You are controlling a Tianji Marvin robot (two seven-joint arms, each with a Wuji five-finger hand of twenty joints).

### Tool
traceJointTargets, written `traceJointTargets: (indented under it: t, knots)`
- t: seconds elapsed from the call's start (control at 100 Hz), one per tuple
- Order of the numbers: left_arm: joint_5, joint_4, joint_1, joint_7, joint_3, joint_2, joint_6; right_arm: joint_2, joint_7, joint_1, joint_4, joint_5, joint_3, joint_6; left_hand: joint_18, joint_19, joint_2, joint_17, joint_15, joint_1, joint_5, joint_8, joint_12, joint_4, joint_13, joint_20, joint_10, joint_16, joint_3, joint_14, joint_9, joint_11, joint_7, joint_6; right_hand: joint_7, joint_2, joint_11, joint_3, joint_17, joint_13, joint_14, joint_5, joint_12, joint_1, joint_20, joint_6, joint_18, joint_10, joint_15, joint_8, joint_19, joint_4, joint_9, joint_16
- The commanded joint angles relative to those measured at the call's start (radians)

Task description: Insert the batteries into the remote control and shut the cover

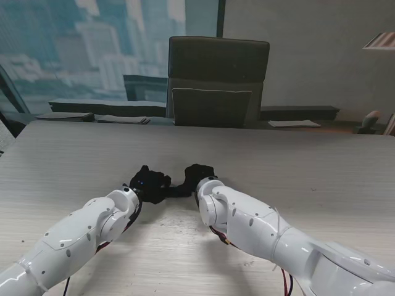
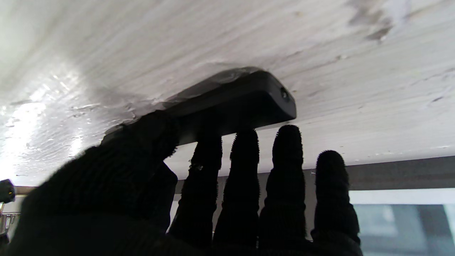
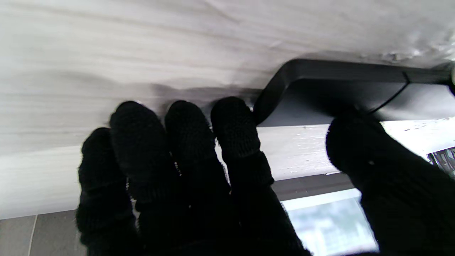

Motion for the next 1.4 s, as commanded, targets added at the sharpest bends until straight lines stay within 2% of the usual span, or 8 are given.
traceJointTargets:
  t: [0.0,0.19,0.47,0.62,0.88,1.26,1.39]
  knots:
    - [-0.003,0.025,0.020,-0.034,0.017,-0.004,-0.005,-0.001,0.025,-0.019,0.005,0.002,-0.006,-0.004,0.000,0.018,-0.002,-0.004,0.019,0.013,0.064,0.008,0.021,-0.014,0.015,0.009,-0.091,0.008,0.022,-0.009,0.082,0.011,0.017,-0.070,-0.068,0.007,0.028,0.005,0.001,0.032,0.000,0.014,0.010,0.022,0.001,-0.062,0.007,0.016,0.026,-0.036,0.020,0.014,0.034,0.006]
    - [-0.008,0.027,0.016,-0.036,0.022,-0.005,-0.008,0.013,0.020,-0.025,-0.021,-0.009,0.007,0.002,-0.001,0.022,-0.011,0.000,0.027,0.030,0.072,0.012,0.026,-0.022,0.025,0.011,-0.095,0.011,0.012,-0.010,0.095,0.022,0.028,-0.080,-0.075,0.016,0.027,0.002,0.000,0.029,0.003,0.016,0.010,0.035,0.002,-0.060,0.008,0.019,0.027,-0.034,0.020,0.018,0.033,0.003]
    - [-0.013,0.027,0.014,-0.037,0.026,-0.006,-0.012,0.016,0.021,-0.024,-0.028,-0.013,0.007,-0.001,0.001,0.031,-0.023,0.008,0.055,0.058,0.089,0.010,0.039,-0.032,0.059,0.015,-0.103,0.025,-0.011,-0.011,0.129,0.053,0.055,-0.090,-0.110,0.050,0.014,-0.010,0.002,0.029,0.010,0.018,0.006,0.048,0.003,-0.038,0.008,0.029,0.022,-0.047,0.023,0.022,0.034,-0.003]
    - [-0.019,0.044,0.007,-0.008,0.039,-0.011,-0.020,0.015,0.023,-0.026,-0.032,-0.010,0.009,0.000,0.002,0.050,-0.040,0.025,0.109,0.111,0.114,-0.010,0.111,-0.043,0.101,0.024,-0.127,0.058,-0.063,-0.018,0.197,0.078,0.128,-0.128,-0.153,0.084,-0.010,-0.008,0.015,0.053,0.030,0.057,-0.002,0.088,0.007,-0.004,0.016,0.049,0.018,-0.080,0.029,0.029,0.064,-0.013]
    - [-0.037,0.053,-0.005,-0.015,0.056,-0.013,-0.038,0.001,0.024,-0.025,-0.024,0.008,0.002,-0.005,0.004,0.070,-0.038,0.047,0.162,0.156,0.161,-0.018,0.170,-0.041,0.157,0.033,-0.147,0.086,-0.090,-0.022,0.299,0.075,0.202,-0.168,-0.162,0.089,-0.024,0.025,0.035,0.080,0.038,0.083,-0.006,0.146,0.008,0.016,0.024,0.055,0.015,-0.089,0.034,0.037,0.095,-0.020]
    - [-0.049,0.053,-0.007,-0.026,0.059,-0.014,-0.046,-0.033,0.012,-0.027,-0.002,0.050,0.001,-0.011,0.003,0.078,-0.012,0.055,0.180,0.194,0.174,-0.024,0.197,-0.038,0.173,0.036,-0.146,0.094,-0.124,-0.017,0.333,0.056,0.230,-0.166,-0.152,0.088,-0.031,0.046,0.056,0.106,0.039,0.097,-0.008,0.167,0.008,0.023,0.029,0.054,0.015,-0.086,0.042,0.041,0.122,-0.024]
    - [-0.048,0.051,-0.005,-0.029,0.057,-0.014,-0.045,-0.031,0.010,-0.027,-0.004,0.044,-0.001,-0.012,0.004,0.077,-0.011,0.053,0.179,0.195,0.172,-0.026,0.199,-0.036,0.170,0.036,-0.147,0.094,-0.128,-0.020,0.332,0.052,0.231,-0.167,-0.156,0.084,-0.034,0.044,0.051,0.096,0.033,0.088,-0.008,0.159,0.006,0.016,0.025,0.049,0.011,-0.088,0.041,0.040,0.110,-0.026]
